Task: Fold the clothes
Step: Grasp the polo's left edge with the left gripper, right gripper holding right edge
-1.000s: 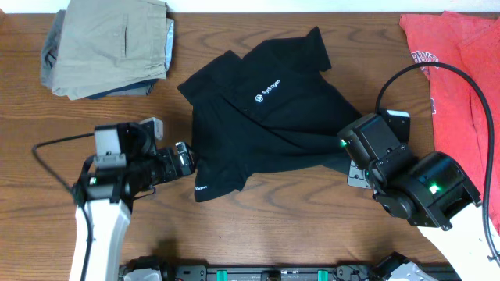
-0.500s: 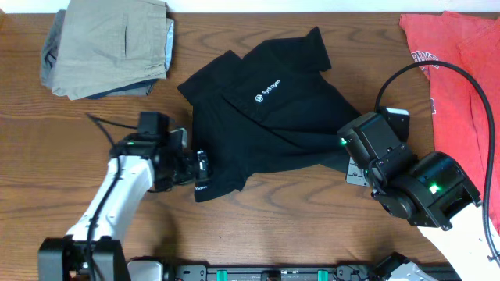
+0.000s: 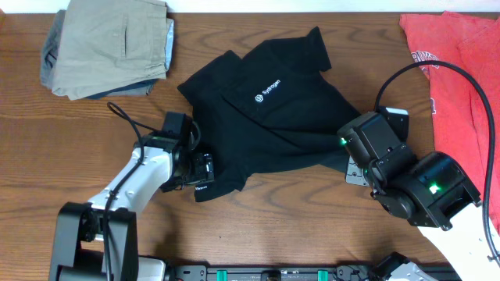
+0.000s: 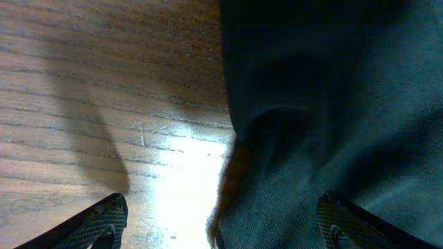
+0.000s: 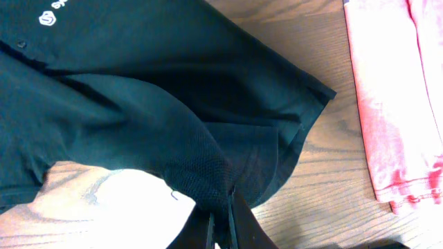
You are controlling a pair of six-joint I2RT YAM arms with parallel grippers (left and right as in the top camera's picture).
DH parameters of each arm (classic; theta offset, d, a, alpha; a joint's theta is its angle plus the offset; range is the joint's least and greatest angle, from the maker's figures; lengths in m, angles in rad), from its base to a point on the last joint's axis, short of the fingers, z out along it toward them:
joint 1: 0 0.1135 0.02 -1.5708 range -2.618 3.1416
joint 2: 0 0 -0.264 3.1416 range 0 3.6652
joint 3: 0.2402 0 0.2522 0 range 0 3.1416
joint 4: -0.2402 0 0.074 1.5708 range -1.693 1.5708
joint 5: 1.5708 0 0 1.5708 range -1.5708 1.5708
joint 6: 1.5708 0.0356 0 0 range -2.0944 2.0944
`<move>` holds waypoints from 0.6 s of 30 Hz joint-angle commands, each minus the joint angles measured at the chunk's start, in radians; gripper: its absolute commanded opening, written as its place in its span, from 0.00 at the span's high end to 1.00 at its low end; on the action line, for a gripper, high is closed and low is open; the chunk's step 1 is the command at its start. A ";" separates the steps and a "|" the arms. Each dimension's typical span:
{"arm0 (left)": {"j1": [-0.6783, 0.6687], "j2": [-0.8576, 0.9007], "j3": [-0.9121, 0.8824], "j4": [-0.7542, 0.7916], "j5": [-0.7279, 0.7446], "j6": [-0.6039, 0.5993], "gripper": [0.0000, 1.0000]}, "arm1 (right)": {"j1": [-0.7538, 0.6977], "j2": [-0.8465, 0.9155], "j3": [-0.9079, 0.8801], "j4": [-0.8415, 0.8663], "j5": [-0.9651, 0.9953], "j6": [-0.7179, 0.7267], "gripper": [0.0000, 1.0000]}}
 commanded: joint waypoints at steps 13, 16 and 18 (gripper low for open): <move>-0.003 0.026 0.010 -0.017 -0.016 -0.012 0.79 | -0.003 0.000 0.008 0.003 0.010 0.011 0.96; -0.003 0.026 0.010 -0.021 -0.016 -0.012 0.88 | -0.003 0.000 0.008 0.003 0.010 0.011 0.96; -0.003 0.026 0.010 -0.023 -0.016 -0.012 0.90 | -0.003 0.000 0.008 0.003 0.010 0.011 0.96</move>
